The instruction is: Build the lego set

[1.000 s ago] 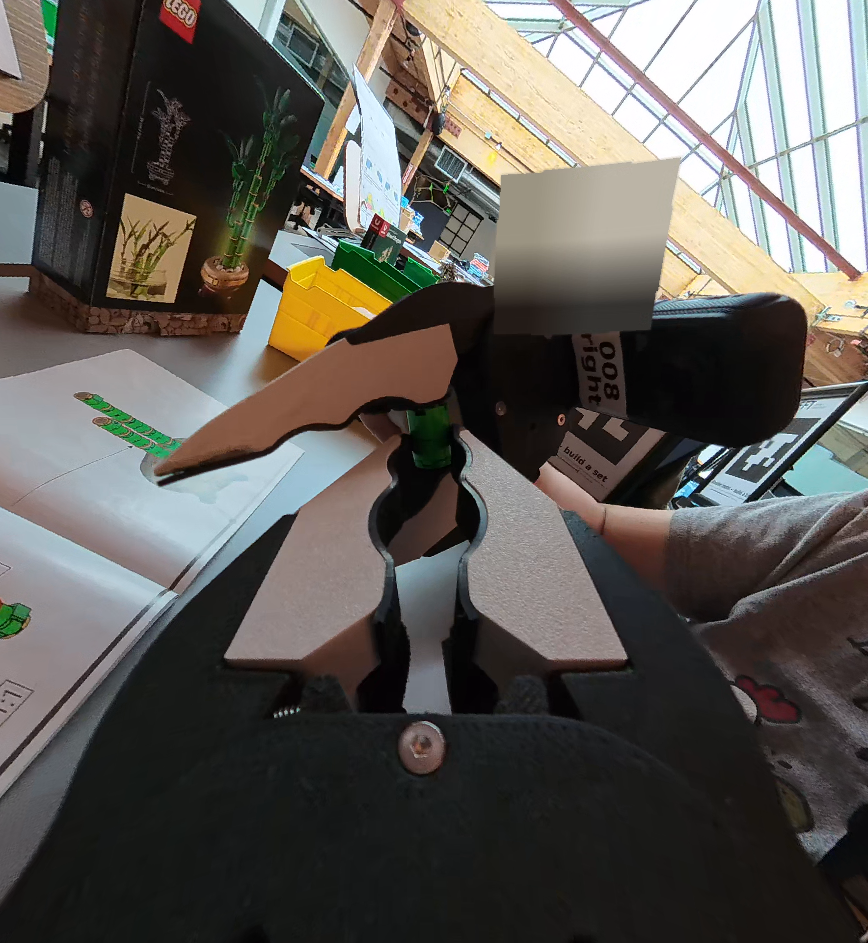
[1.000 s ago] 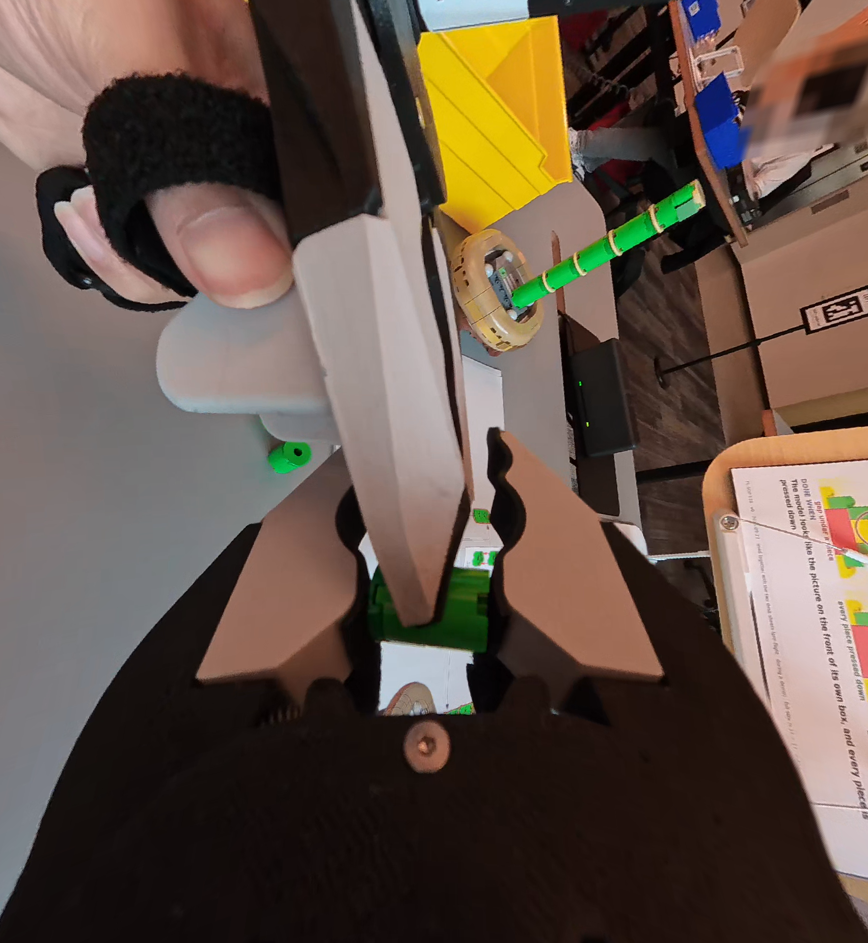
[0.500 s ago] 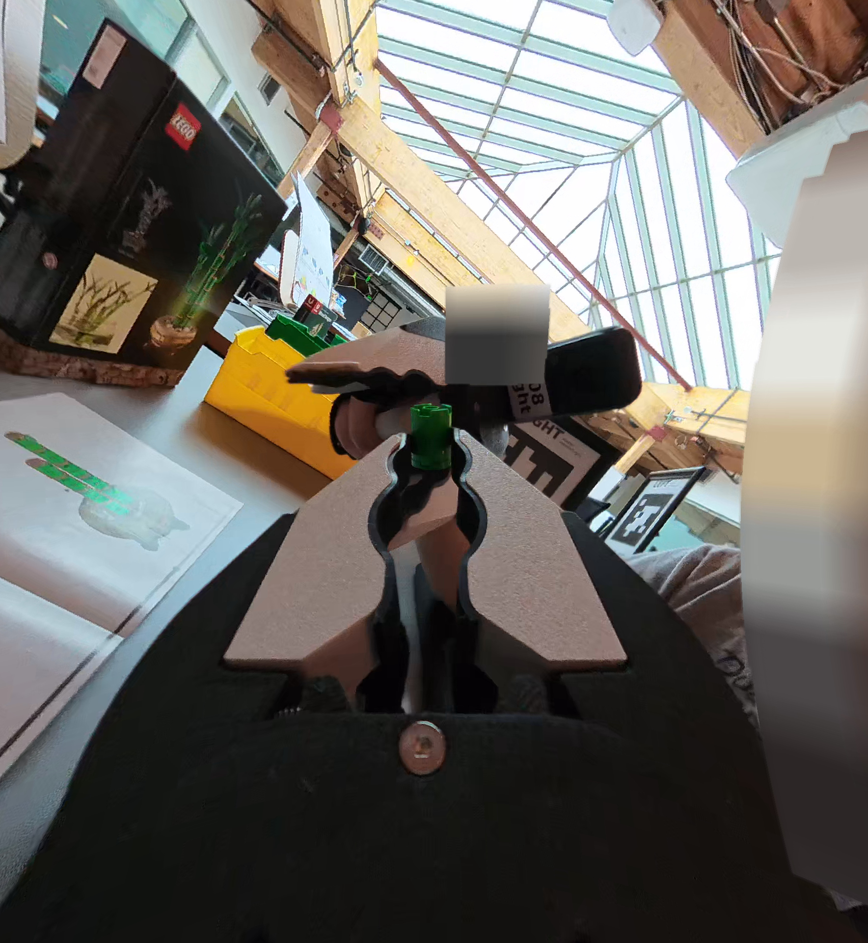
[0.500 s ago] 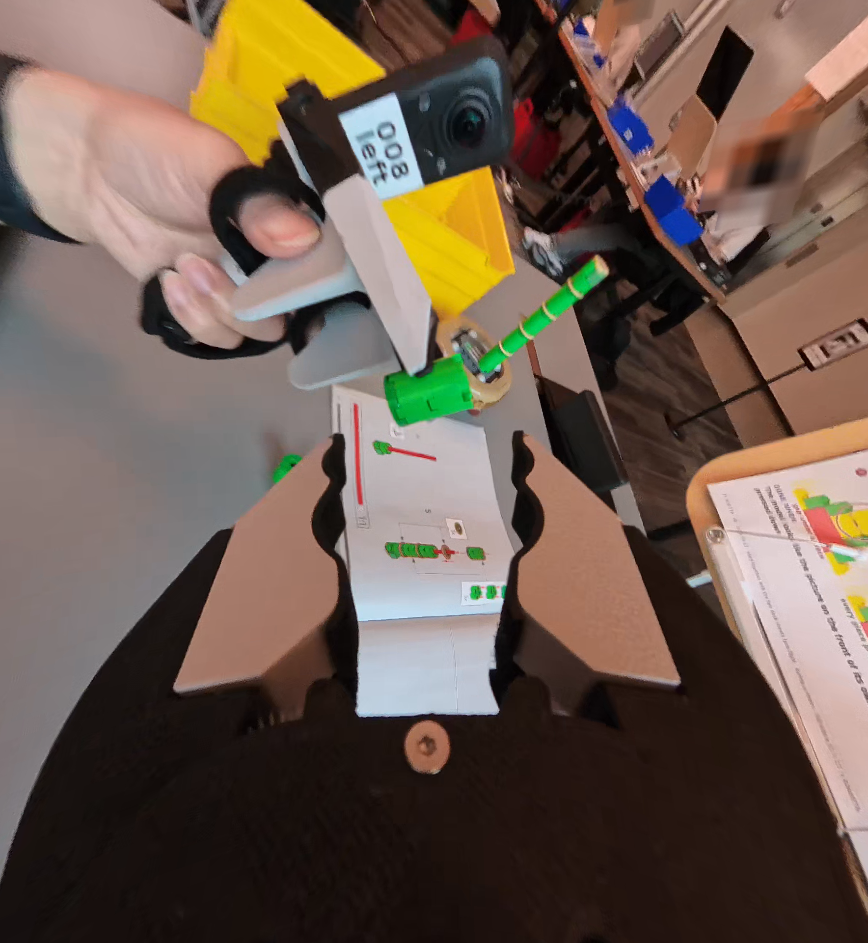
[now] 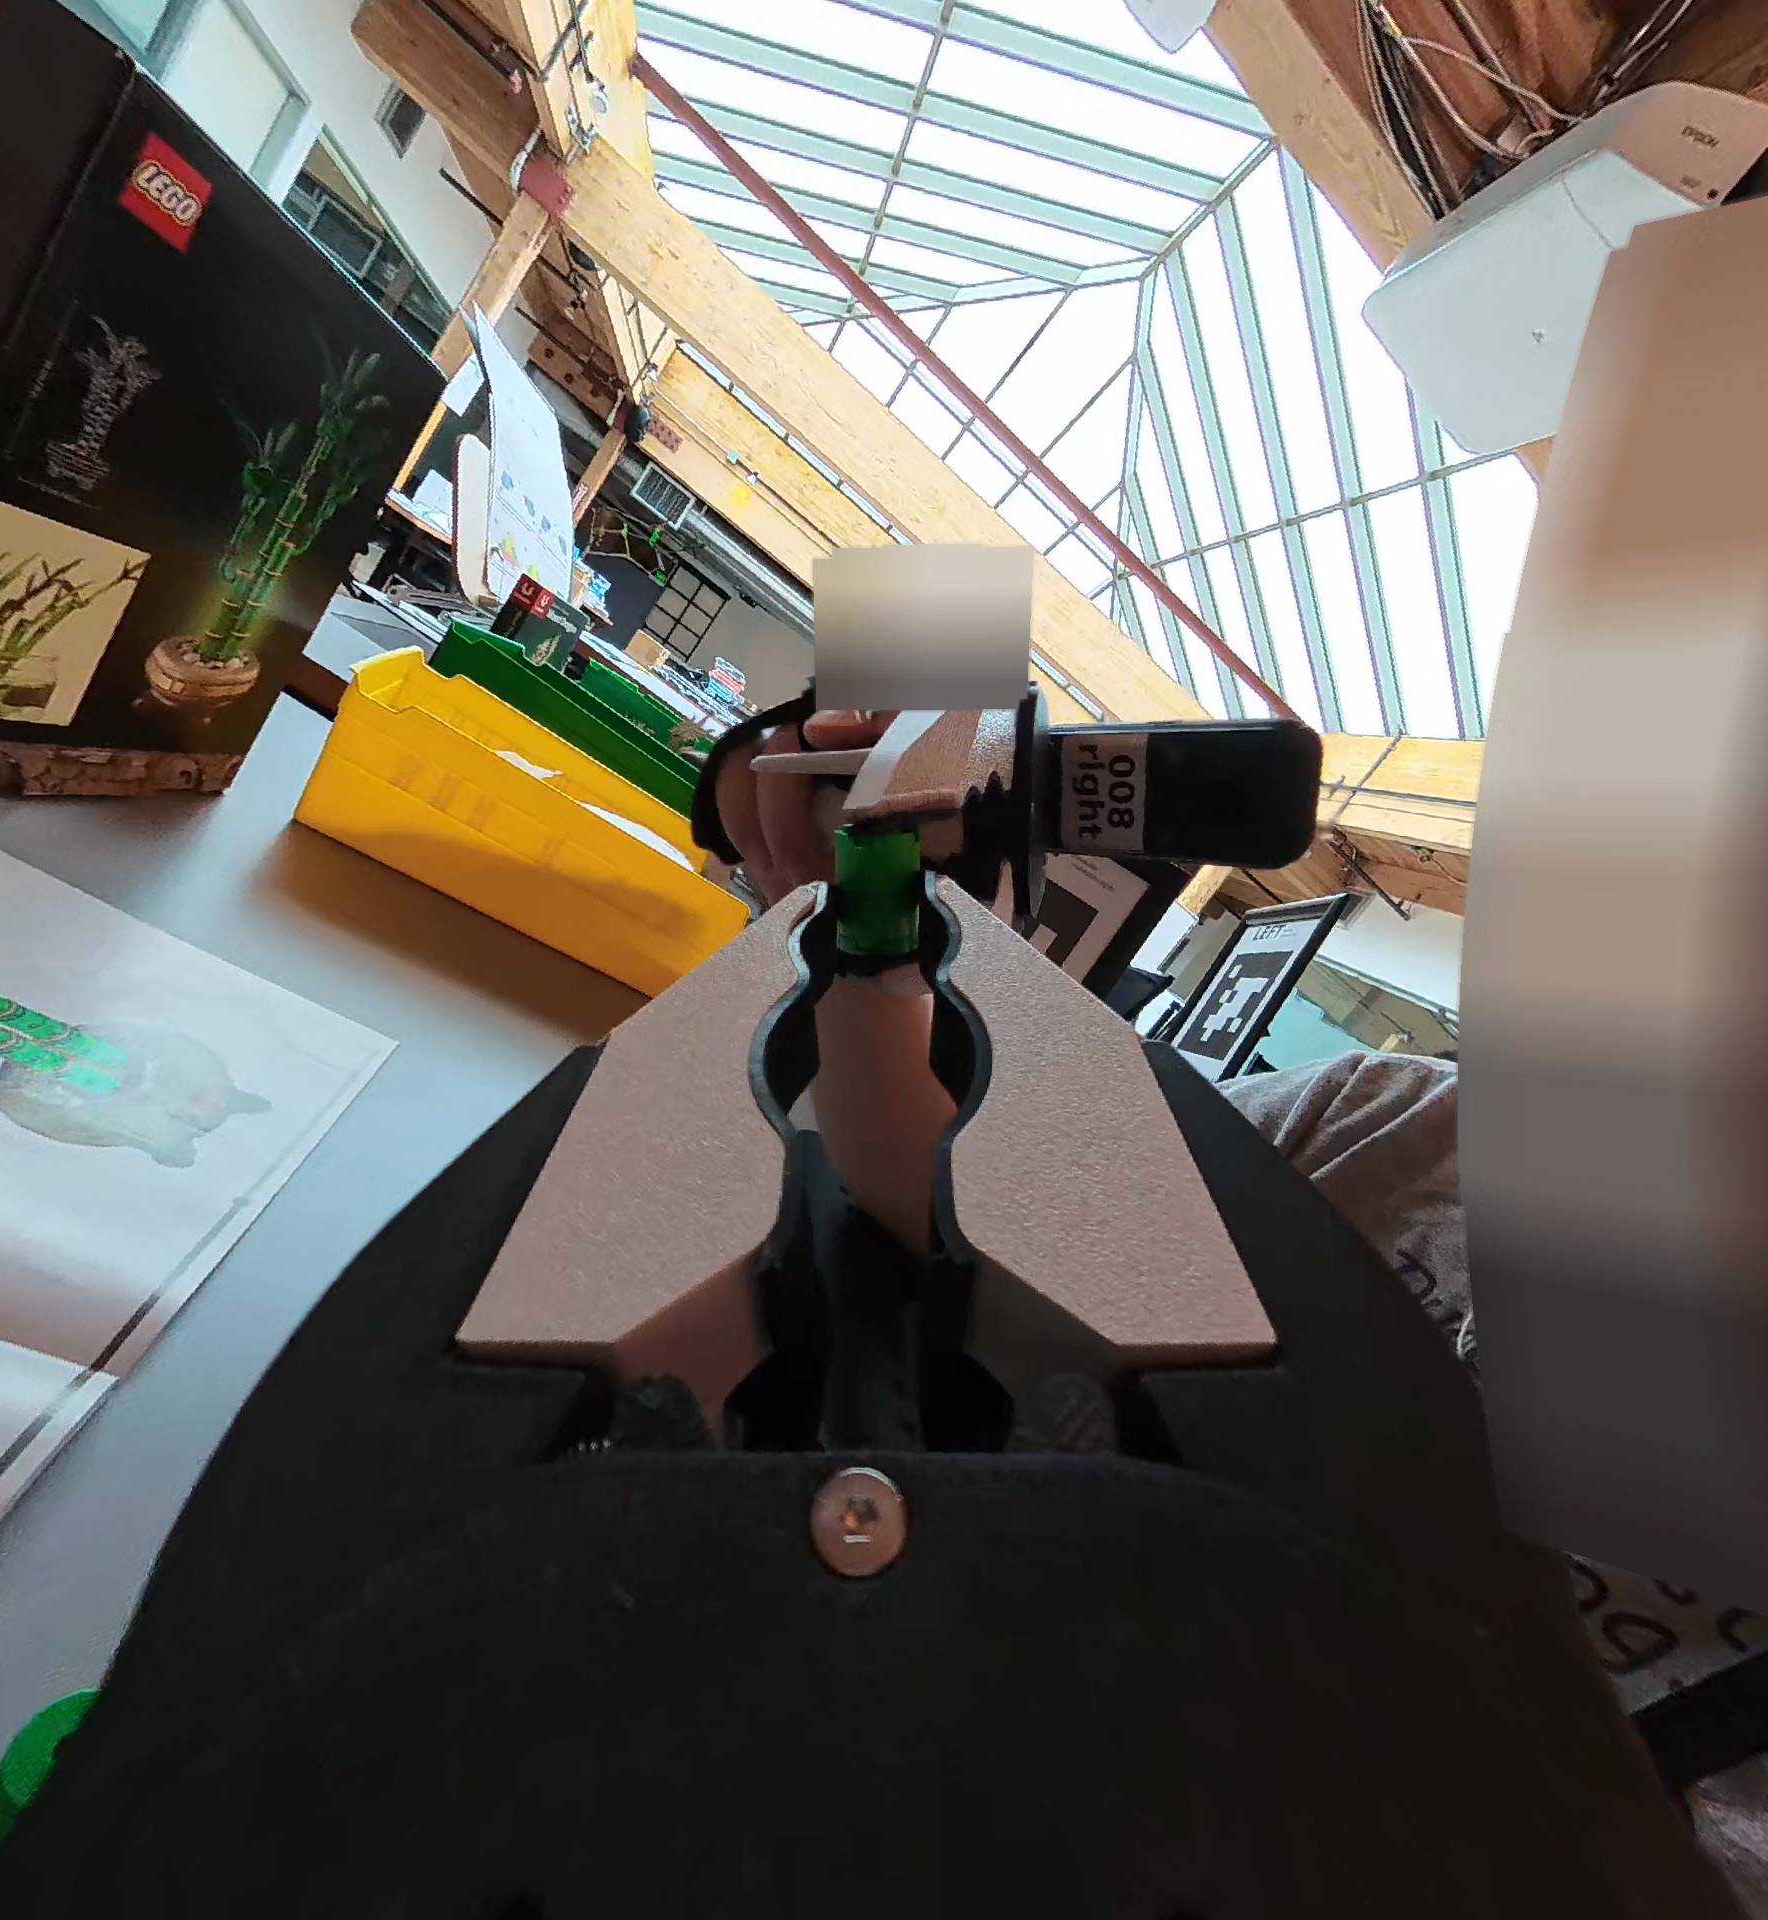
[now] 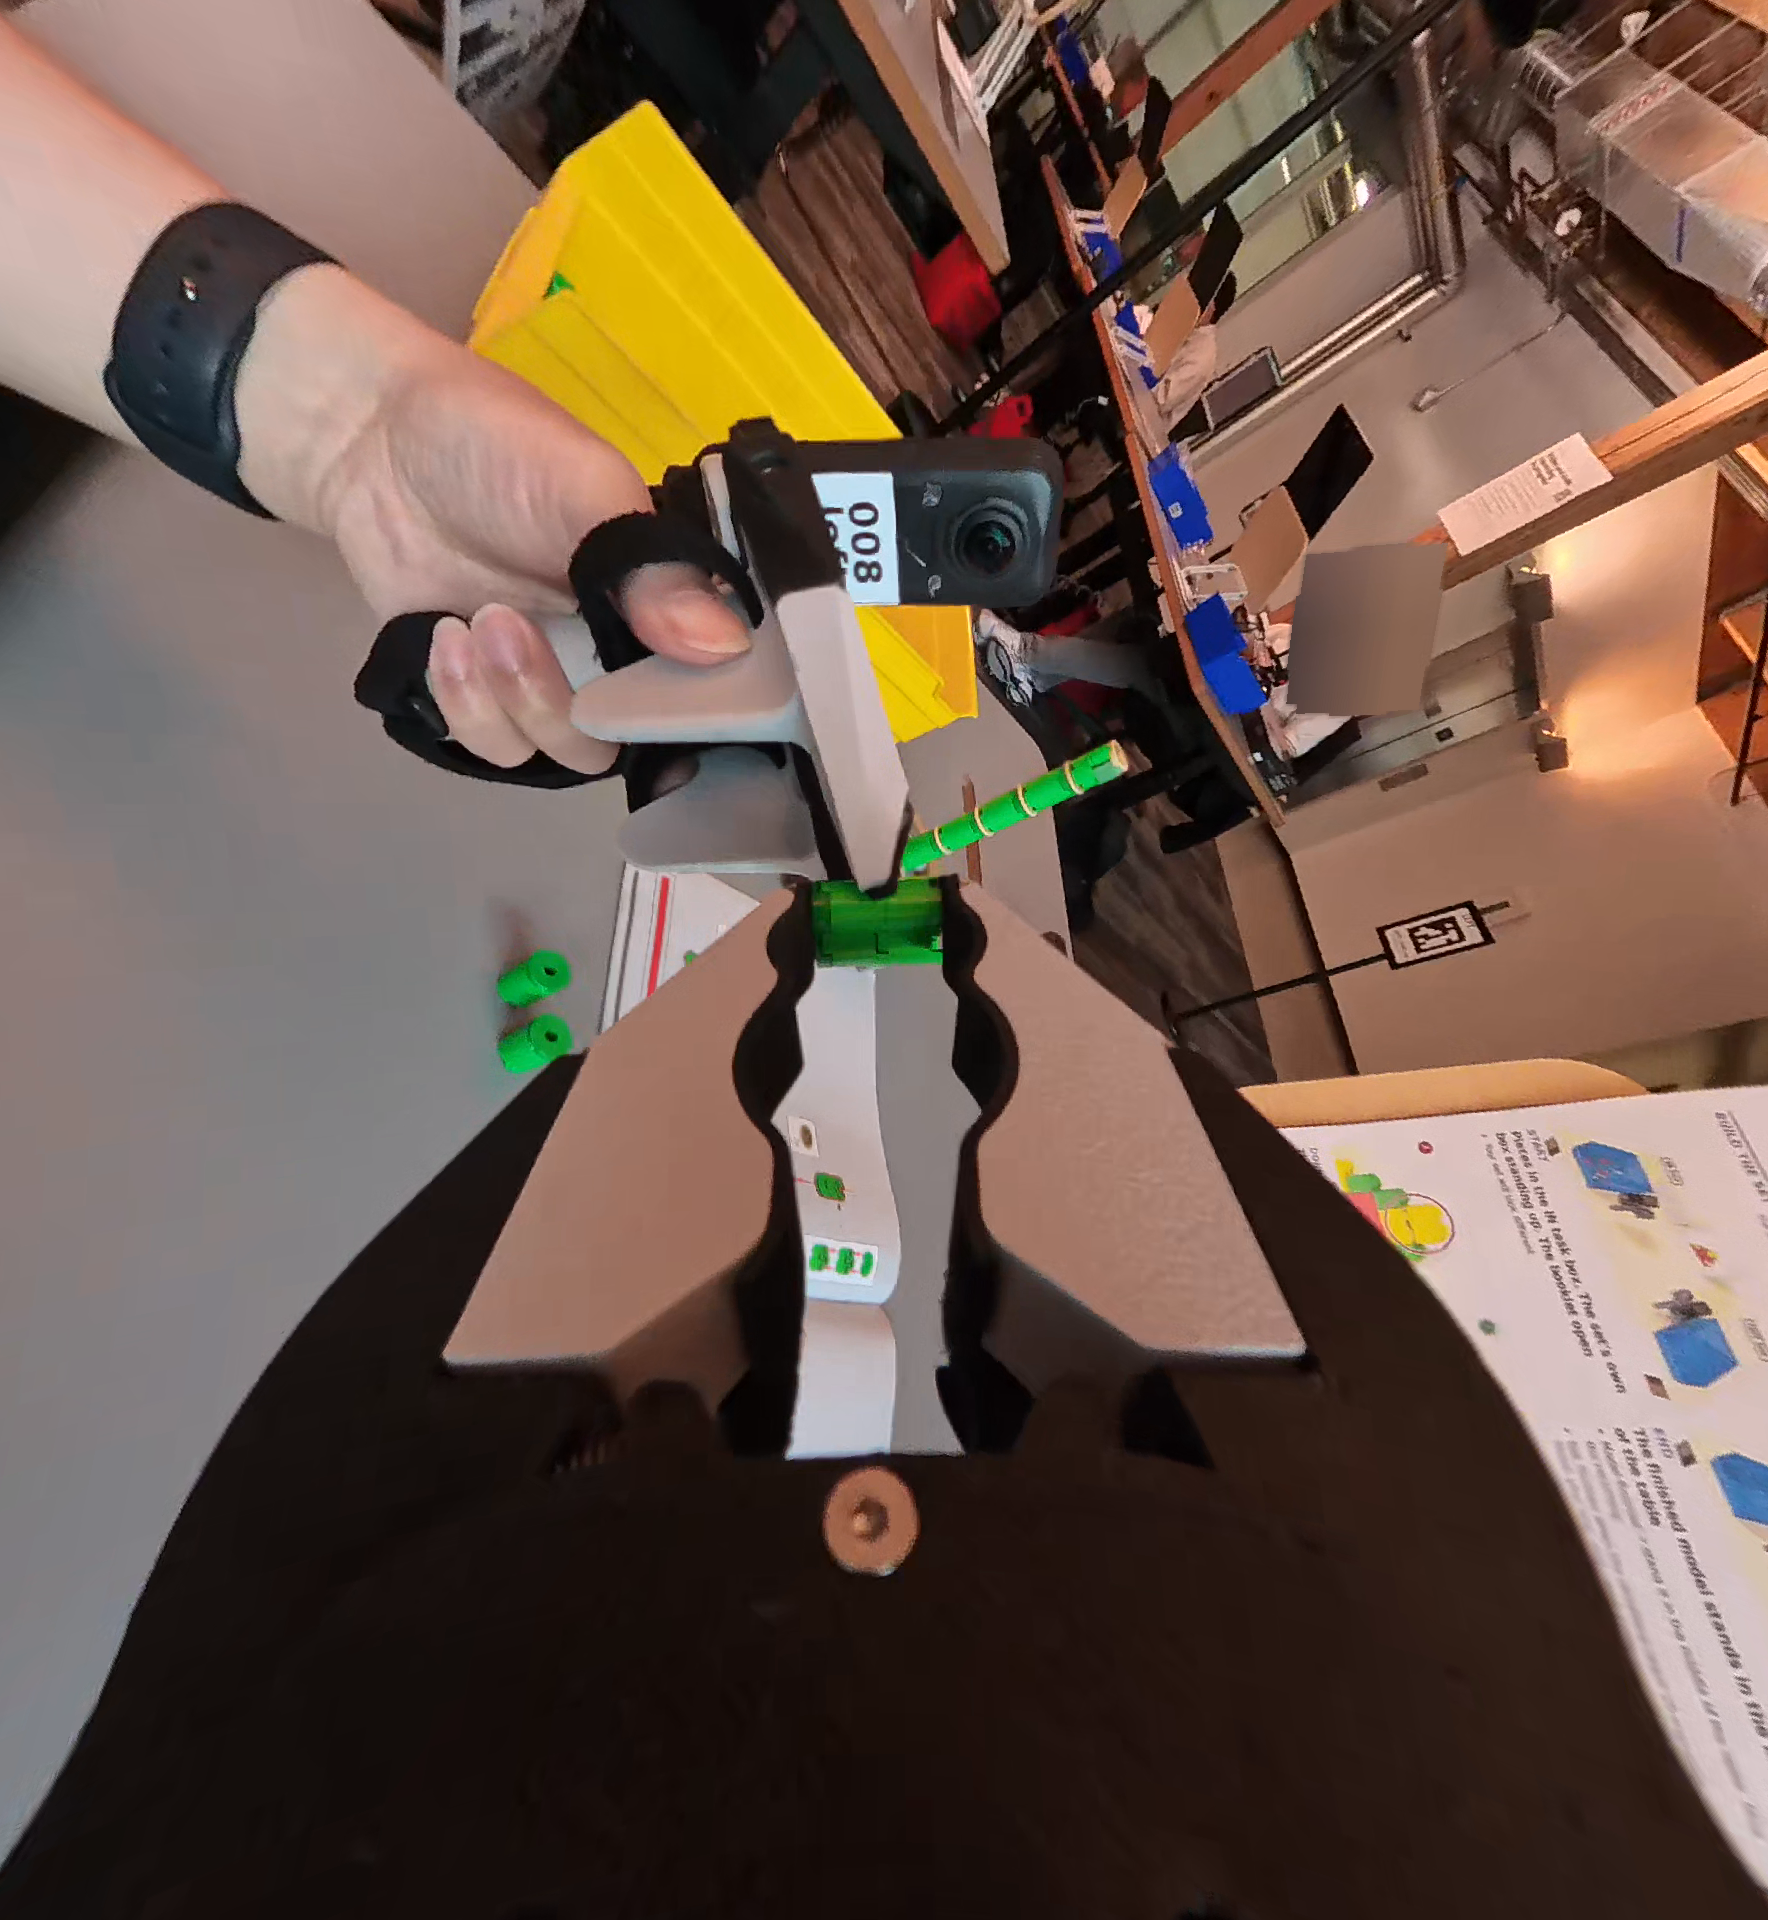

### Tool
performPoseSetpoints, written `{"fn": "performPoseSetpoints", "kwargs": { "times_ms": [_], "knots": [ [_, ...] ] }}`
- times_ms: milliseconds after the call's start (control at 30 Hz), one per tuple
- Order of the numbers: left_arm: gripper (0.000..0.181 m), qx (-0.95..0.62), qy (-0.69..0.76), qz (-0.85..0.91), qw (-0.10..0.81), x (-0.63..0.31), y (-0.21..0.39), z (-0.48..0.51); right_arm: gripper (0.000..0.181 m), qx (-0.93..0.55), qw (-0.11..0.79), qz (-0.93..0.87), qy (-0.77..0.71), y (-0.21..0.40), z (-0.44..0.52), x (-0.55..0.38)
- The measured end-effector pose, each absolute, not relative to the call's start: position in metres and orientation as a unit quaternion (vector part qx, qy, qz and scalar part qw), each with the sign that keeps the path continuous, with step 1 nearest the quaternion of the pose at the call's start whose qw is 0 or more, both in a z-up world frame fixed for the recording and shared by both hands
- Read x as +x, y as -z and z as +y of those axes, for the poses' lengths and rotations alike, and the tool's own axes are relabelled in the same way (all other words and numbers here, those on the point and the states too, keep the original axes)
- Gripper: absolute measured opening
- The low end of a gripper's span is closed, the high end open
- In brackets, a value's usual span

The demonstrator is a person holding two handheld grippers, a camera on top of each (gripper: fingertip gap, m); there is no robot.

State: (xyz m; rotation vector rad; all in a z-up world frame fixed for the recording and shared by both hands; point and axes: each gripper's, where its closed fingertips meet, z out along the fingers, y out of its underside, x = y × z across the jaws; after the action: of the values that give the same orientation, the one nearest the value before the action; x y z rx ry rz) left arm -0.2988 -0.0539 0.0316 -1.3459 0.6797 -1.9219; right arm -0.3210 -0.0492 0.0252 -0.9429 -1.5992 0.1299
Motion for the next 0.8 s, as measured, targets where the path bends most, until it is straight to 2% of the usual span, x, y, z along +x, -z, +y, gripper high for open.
{"fn": "performPoseSetpoints", "kwargs": {
  "times_ms": [267, 800],
  "knots": [
    [0.013, -0.530, 0.735, 0.257, 0.336, -0.2973, -0.0261, -0.0510, 0.024, -0.411, 0.580, -0.703, 0.014, -0.0192, -0.0423, -0.3180],
    [0.013, -0.538, 0.718, 0.267, 0.352, -0.2975, -0.0227, -0.0489, 0.022, -0.428, 0.574, -0.698, 0.001, -0.0151, -0.0388, -0.3177]
  ]
}}
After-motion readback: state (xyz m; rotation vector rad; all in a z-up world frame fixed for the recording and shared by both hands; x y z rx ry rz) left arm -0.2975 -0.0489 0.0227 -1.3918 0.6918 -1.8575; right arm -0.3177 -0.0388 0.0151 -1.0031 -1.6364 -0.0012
